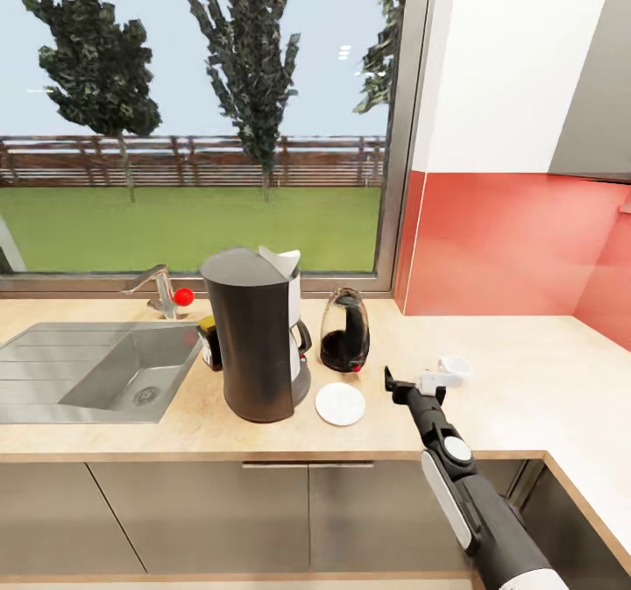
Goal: Set up a coffee station on the kitchen countertop: keep the coffee maker on the countertop, move the bottle of coffee from the kitchen shelf to the counter next to the coffee maker, place a paper coffee filter on top of the coffee maker, put the saucer next to the coffee maker with the coffee cup on the saucer, and place the electric kettle next to the coffee maker.
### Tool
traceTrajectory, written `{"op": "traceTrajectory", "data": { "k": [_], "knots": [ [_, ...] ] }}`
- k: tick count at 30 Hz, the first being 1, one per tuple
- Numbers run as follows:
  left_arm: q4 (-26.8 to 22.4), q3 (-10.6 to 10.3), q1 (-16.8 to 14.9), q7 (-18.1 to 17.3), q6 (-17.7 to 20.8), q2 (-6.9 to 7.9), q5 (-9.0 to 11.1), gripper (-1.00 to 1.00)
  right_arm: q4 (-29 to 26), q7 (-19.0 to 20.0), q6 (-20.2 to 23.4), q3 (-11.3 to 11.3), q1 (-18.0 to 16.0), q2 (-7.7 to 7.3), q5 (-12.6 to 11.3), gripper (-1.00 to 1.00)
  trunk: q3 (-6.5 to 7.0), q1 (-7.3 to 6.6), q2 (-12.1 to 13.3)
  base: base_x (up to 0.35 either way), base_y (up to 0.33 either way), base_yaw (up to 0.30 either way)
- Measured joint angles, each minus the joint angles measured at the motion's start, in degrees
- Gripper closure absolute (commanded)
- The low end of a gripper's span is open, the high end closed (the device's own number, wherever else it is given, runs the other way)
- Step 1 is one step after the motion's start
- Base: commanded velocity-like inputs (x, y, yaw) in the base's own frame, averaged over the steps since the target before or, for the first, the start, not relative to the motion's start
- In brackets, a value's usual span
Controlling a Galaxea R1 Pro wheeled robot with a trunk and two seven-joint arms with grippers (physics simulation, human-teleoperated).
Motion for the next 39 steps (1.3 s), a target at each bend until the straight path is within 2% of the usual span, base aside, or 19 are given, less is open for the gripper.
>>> {"op": "traceTrajectory", "data": {
  "k": [1, 2, 4, 6, 7, 8, 9, 10, 13, 14, 17, 18, 24, 25, 29, 35, 39],
  "knots": [
    [0.0, 0.0, 0.0, 0.0, 0.0, -0.02, -0.1, -1.00, -0.2, 0.0, 0.1, -1.7, -0.1, -0.10, 0.1, -1.00, 0.00, 0.00, 0.0, 0.000, 0.000, 0.000],
    [0.0, -0.1, 0.0, 0.0, 0.0, -0.03, -0.1, -1.00, -0.3, 0.0, 0.2, -2.1, -0.2, -0.18, 0.1, -1.00, 0.00, 0.00, 0.0, 0.000, 0.000, 0.000],
    [0.0, -0.1, 0.0, 0.0, -0.1, -0.06, -0.1, -1.00, -0.5, 0.0, 0.3, -3.4, -0.6, -1.26, 0.2, -1.00, 0.00, 0.00, 0.0, 0.000, 0.000, 0.000],
    [0.0, -0.1, 0.0, 0.0, -0.1, -0.11, -0.1, -1.00, -0.5, -0.1, 1.0, -3.9, -1.5, -3.28, 0.2, -1.00, 0.00, 0.00, 0.0, 0.000, -0.002, 0.000],
    [0.0, -0.1, 0.1, 0.0, 0.0, -0.10, -0.1, -1.00, -2.2, -0.3, 5.6, -4.6, -2.1, -6.18, 0.1, -1.00, 0.01, 0.00, 0.0, 0.057, -0.071, 0.000],
    [0.1, -0.1, 0.3, 0.0, 0.0, -0.09, -0.1, -1.00, -4.9, -0.3, 10.4, -6.4, -2.5, -8.62, 0.2, -1.00, 0.01, -0.01, 0.0, 0.111, -0.116, 0.000],
    [0.1, -0.1, 0.4, 0.0, 0.0, -0.08, -0.1, -1.00, -6.5, -0.5, 12.7, -7.8, -2.6, -9.62, 0.1, -1.00, 0.01, -0.01, 0.0, 0.212, -0.189, 0.000],
    [0.2, -0.1, 0.6, 0.0, 0.1, -0.07, -0.1, -1.00, -12.5, -0.3, 22.4, -12.1, -2.8, -11.65, 0.4, -1.00, 0.01, -0.04, 0.0, 0.201, -0.191, 0.000],
    [0.3, -0.1, 0.9, 0.0, 0.1, -0.14, -0.1, -1.00, -15.2, -0.1, 29.0, -13.4, -2.8, -14.28, 0.2, -1.00, 0.01, -0.01, 0.0, 0.116, -0.106, 0.000],
    [0.3, -0.1, 1.0, 0.0, 0.1, -0.15, -0.1, -1.00, -15.5, -0.1, 30.3, -13.5, -2.8, -14.67, 0.2, -1.00, 0.01, -0.01, 0.0, 0.054, -0.047, 0.000],
    [0.3, -0.1, 1.3, 0.1, 0.1, -0.16, -0.1, -1.00, -15.8, 0.0, 32.8, -13.6, -2.8, -15.13, 0.1, -1.00, 0.00, 0.00, 0.0, 0.021, -0.018, 0.000],
    [0.3, -0.1, 1.6, 0.1, 0.1, -0.16, -0.1, -1.00, -15.8, 0.2, 34.9, -13.6, -2.8, -15.31, 0.2, -1.00, 0.00, 0.00, 0.0, 0.005, -0.004, 0.000],
    [0.3, -0.2, 1.8, 0.1, 0.1, -0.21, -0.1, -1.00, -15.8, 0.2, 40.5, -13.3, -2.8, -15.20, 0.2, -1.00, 0.00, 0.00, 0.0, 0.001, -0.001, 0.000],
    [0.3, -0.2, 1.8, 0.1, 0.1, -0.89, -0.1, -1.00, -15.4, 0.0, 41.2, -13.2, -2.8, -14.89, 0.2, -1.00, 0.00, 0.00, 0.0, 0.000, 0.000, 0.000],
    [0.3, -0.1, 1.9, 0.1, 0.1, -1.58, 0.0, -1.00, -15.2, -0.1, 42.6, -13.2, -2.8, -13.70, 0.3, -1.00, 0.00, -0.02, 0.0, 0.111, 0.000, 0.000],
    [0.3, 0.0, 3.2, 0.2, 0.1, -1.60, 0.2, -1.00, -14.8, -0.1, 45.9, -13.2, -2.8, -13.10, 0.3, -1.00, -0.01, -0.03, 0.0, 0.296, 0.000, 0.000],
    [0.4, 0.0, 3.7, 0.2, 0.0, -1.52, 0.3, -1.00, -12.9, -0.1, 46.5, -13.2, -2.8, -11.61, 0.3, -1.00, -0.02, -0.01, 0.0, 0.147, 0.000, 0.000]
  ]
}}
